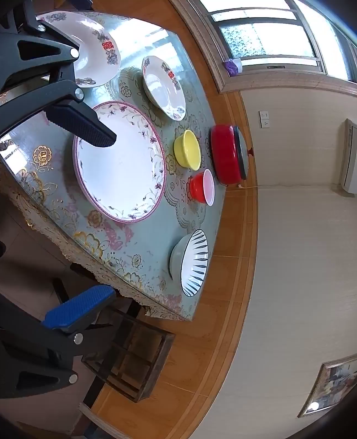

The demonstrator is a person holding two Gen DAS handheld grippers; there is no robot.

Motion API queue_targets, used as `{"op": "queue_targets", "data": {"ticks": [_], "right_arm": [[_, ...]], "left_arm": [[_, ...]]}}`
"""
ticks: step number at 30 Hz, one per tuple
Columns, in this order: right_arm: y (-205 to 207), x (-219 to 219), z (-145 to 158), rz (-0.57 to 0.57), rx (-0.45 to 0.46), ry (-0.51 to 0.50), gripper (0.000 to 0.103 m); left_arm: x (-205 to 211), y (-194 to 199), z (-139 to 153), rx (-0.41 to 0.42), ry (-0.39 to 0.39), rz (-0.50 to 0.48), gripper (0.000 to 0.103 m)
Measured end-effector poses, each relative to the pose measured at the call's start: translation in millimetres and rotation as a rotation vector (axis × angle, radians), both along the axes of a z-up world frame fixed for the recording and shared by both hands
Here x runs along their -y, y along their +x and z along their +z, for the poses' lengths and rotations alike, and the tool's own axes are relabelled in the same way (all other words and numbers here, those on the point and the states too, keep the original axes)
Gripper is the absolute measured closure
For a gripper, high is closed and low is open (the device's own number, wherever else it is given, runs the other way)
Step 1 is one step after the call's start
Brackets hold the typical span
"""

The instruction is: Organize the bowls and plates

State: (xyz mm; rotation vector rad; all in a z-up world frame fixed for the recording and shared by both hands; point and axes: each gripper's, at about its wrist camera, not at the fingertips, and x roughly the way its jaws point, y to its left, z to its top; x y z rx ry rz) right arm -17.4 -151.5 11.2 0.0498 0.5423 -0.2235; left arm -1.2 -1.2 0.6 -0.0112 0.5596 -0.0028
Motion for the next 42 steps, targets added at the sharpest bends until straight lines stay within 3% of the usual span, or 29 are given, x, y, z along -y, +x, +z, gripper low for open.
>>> {"op": "queue_targets", "data": {"ticks": [42], "right_arm": [[6.8,-5.0,-6.1,0.019,-0.025,-0.010,0.000]], "left_arm": [[0.1,4.8,-7.4,-0.042,-0.012,-0.004,0.000]]}}
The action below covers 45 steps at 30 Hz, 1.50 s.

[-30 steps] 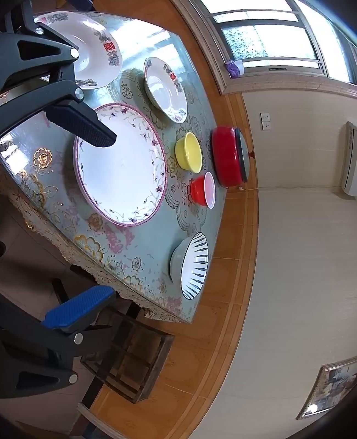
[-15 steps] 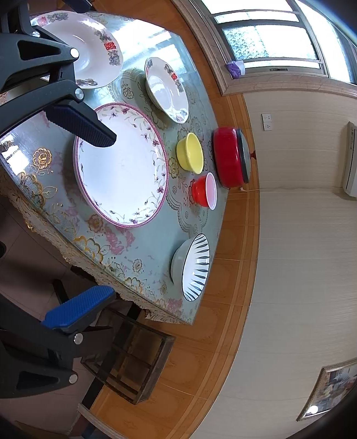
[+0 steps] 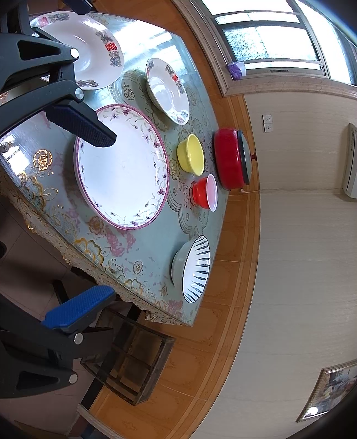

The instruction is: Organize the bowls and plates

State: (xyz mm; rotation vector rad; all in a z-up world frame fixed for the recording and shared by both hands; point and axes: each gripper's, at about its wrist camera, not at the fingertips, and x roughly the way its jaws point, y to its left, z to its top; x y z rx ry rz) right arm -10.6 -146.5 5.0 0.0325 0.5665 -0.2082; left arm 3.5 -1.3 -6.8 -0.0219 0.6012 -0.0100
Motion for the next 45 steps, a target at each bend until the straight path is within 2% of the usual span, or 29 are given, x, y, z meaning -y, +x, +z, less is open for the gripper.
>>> {"op": "queue_targets", "data": {"ticks": [45], "right_arm": [[2.3,0.2,-1.6,0.026,-0.018,0.003,0.000]], "left_arm": [[2.2,3.2,0.0,-0.017,-0.011,-0.008,0.000]]}}
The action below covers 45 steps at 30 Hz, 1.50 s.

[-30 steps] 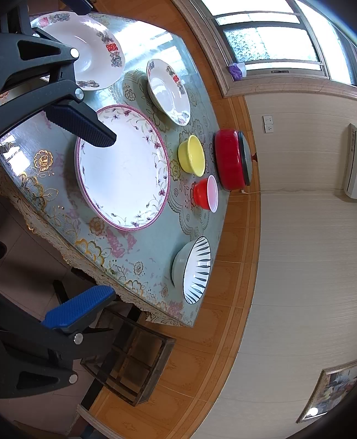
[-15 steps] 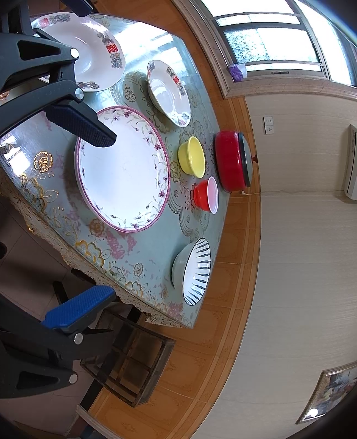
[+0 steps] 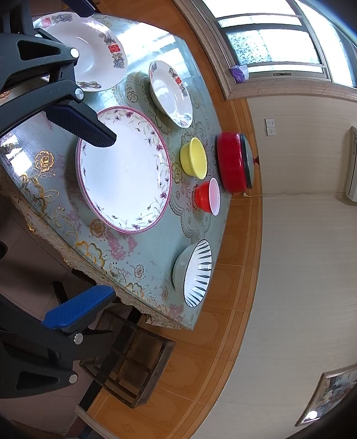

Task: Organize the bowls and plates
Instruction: 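Move the right gripper to the rim of the pink-rimmed floral plate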

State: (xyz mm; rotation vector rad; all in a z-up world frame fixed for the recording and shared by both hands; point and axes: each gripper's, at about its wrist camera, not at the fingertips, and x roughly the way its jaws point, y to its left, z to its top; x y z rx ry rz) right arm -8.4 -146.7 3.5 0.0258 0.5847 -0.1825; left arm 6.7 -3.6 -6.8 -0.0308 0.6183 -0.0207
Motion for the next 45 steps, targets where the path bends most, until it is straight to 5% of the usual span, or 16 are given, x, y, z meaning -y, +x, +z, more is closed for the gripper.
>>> {"op": "queue_targets", "data": {"ticks": [14,23,25,35,39,42,45], "right_arm": [[56,71,-11,0.313,-0.164,0.200,0.000],[138,88,-24,0.558,-0.308,0.138,0.003],[158,86,-32,0.604,-0.355,0.143,0.012],[235,70,-56,0.838,-0.480,0.076,0.014],[241,57,-58,0.957,-0.480,0.023,0.029],[242,49,-59,1.001,-0.478,-0.030,0.059],[250,47,-65,1.026,-0.509,-0.042,0.071]], "left_arm": [[6,24,6,-0.033,-0.161,-0.162,0.000],[26,54,2,-0.111,-0.198,-0.148,0.000],[36,58,2,-0.106,-0.191,-0.124,0.000],[74,81,-10,-0.183,-0.213,0.008,0.000],[89,81,-19,-0.201,-0.196,0.050,0.000],[96,79,-29,-0.219,-0.195,0.080,0.000],[98,77,-38,-0.231,-0.218,0.112,0.000]]}}
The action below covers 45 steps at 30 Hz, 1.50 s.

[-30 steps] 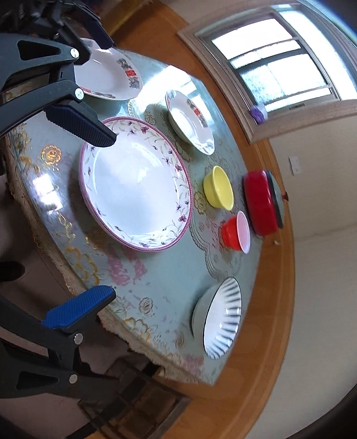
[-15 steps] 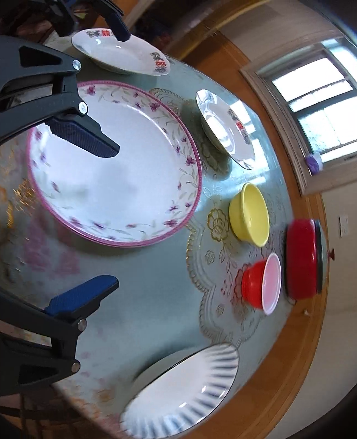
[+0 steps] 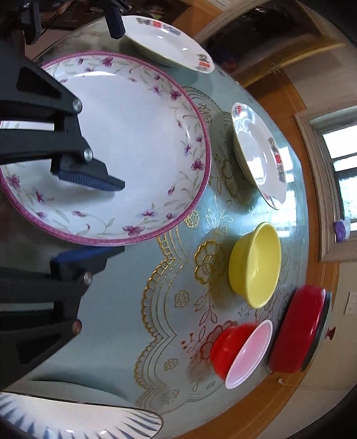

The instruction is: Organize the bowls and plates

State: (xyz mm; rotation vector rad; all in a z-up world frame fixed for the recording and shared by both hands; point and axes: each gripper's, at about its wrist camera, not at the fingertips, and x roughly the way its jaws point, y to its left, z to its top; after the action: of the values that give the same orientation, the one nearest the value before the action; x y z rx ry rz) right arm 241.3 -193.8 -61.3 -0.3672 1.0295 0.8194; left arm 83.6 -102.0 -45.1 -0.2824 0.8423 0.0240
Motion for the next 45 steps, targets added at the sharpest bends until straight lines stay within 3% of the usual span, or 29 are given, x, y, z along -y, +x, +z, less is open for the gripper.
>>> {"op": "queue_targets", "data": {"ticks": [13,15,27,30,34,41,45], "right_arm": [[-1,11,4,0.142,0.042,-0.055,0.072],[-2,14,4,0.153,0.033,-0.054,0.072],[6,-18,4,0.251,0.093,-0.107,0.071],[6,-14,4,0.260,0.133,-0.151,0.071],[10,2,5,0.249,0.121,-0.170,0.071],[1,37,3,0.229,0.018,-0.088,0.071],[0,44,-1,0.154,0.002,0.002,0.069]], "left_arm": [[11,13,-7,-0.034,-0.003,0.095,0.001],[9,16,-10,-0.051,-0.006,0.115,0.009],[-4,30,-20,-0.064,-0.045,0.209,0.013],[-4,34,-19,-0.061,-0.055,0.202,0.019],[4,44,-19,-0.063,-0.026,0.167,0.020],[-5,52,-26,-0.132,0.028,0.199,0.058],[-7,60,-26,-0.127,0.054,0.217,0.056]]}}
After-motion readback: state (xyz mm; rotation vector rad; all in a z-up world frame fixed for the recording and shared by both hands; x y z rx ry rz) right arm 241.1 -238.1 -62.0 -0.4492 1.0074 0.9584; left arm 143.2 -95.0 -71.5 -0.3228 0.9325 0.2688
